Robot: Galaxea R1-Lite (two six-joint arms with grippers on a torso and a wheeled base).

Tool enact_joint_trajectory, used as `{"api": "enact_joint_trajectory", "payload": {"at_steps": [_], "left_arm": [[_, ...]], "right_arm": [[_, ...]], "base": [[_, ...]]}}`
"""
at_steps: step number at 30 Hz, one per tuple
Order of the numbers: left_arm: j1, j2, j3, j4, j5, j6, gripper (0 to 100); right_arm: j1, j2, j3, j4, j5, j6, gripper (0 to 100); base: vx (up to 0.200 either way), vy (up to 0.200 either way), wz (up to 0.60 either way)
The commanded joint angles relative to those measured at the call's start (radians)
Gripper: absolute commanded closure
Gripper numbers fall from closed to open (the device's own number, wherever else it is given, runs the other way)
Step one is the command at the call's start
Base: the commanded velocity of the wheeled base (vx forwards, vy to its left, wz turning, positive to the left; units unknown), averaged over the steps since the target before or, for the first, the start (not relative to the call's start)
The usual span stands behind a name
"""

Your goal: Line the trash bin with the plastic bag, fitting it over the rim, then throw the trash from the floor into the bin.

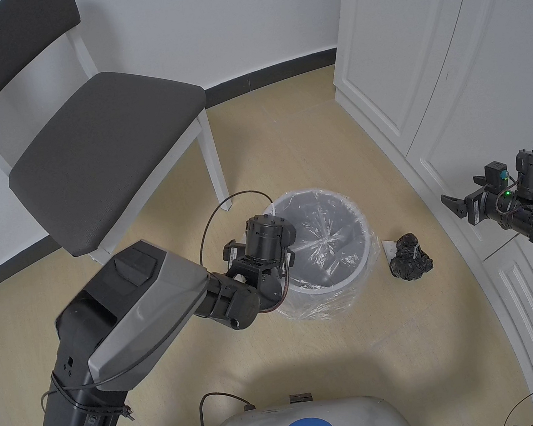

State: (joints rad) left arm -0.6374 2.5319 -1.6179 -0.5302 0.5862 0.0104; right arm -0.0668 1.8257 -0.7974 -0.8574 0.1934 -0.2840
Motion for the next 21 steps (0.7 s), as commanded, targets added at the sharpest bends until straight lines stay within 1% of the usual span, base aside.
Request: {"api": "enact_joint_trajectory", "payload": {"at_steps": [1,3,6,10,13,17,19,21], "left_arm": [[0.032,0.044,-0.008,-0.017,0.021,0.002,0],[0.036,0.042,-0.002,-0.028,0.023,0.0,0],[0.051,0.041,0.027,-0.106,0.023,-0.004,0],[0.053,0.036,0.081,-0.172,0.023,-0.004,0],[0.044,0.016,0.107,-0.194,0.021,-0.01,0],[0.021,-0.036,0.122,-0.191,0.021,-0.02,0],[0.012,-0.064,0.135,-0.185,0.021,-0.018,0],[-0.004,-0.101,0.159,-0.183,0.021,-0.009,0]], "right_arm": [[-0.002,0.004,-0.003,0.0,0.0,0.0,0],[-0.002,0.004,-0.003,0.0,0.0,0.0,0],[-0.001,0.007,-0.002,0.0,-0.002,0.0,0],[0.005,0.017,-0.002,0.0,-0.002,-0.001,0],[0.009,0.02,-0.003,0.0,-0.002,0.0,0],[0.016,0.018,-0.012,0.0,0.001,0.006,0],[0.033,0.013,-0.022,0.001,0.001,0.036,0],[0.082,0.007,-0.04,0.001,-0.002,0.135,0]], "base": [[0.0,0.0,0.0],[0.0,0.0,0.0],[0.0,0.0,0.0],[0.0,0.0,0.0],[0.0,0.0,0.0],[0.0,0.0,0.0],[0.0,0.0,0.0],[0.0,0.0,0.0]]}}
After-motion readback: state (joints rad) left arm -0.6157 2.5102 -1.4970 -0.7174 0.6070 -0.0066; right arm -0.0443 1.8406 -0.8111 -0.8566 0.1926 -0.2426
